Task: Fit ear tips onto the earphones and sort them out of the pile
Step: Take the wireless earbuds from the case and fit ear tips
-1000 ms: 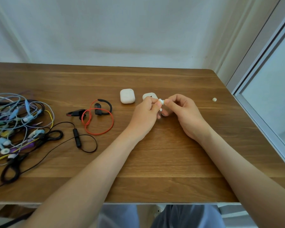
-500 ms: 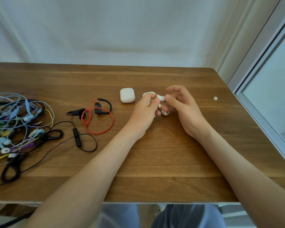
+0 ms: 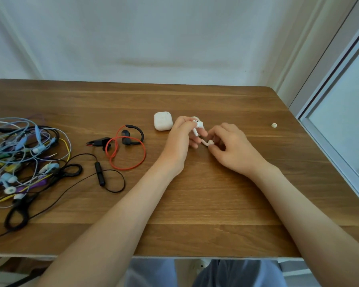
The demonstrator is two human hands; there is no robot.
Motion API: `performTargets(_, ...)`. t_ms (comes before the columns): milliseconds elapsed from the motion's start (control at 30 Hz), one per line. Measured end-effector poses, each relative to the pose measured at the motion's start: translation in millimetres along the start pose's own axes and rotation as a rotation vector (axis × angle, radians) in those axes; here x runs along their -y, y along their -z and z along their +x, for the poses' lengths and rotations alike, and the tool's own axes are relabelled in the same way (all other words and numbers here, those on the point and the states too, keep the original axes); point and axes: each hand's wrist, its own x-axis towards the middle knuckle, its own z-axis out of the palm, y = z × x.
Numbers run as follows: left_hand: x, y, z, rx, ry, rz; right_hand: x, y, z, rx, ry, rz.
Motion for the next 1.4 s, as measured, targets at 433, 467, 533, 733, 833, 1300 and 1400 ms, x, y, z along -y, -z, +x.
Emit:
performTargets(433, 5, -1, 1, -0.037, -0.089, 0.277, 12, 6, 1, -0.209, -0.052, 0.342)
performTargets(467, 5, -1, 1, -0.031, -0.083, 0.267, 10, 6, 1, -0.206, -0.026, 0.332)
performTargets(533, 5, 0, 2, 0.019, -0.100, 0.332, 7, 7, 0, -0.174, 0.059, 0.257)
performTargets(733, 8, -1, 2, 0.063, -0.135, 0.400, -10, 14, 3, -0.222, -0.057, -0.150)
performTargets(833, 9, -1, 2, 0.041, -0.149, 0.315, -22, 26, 4, -0.354, -0.441, -0.323)
performTargets(1300, 11, 1, 5, 0.061, -0.111, 0.180, -19, 24, 5, -0.381, -0.408, 0.156)
performTargets(1400, 10, 1, 4, 0.056, -0.097, 0.061, 9, 11, 4, -0.275, -0.241, 0.422)
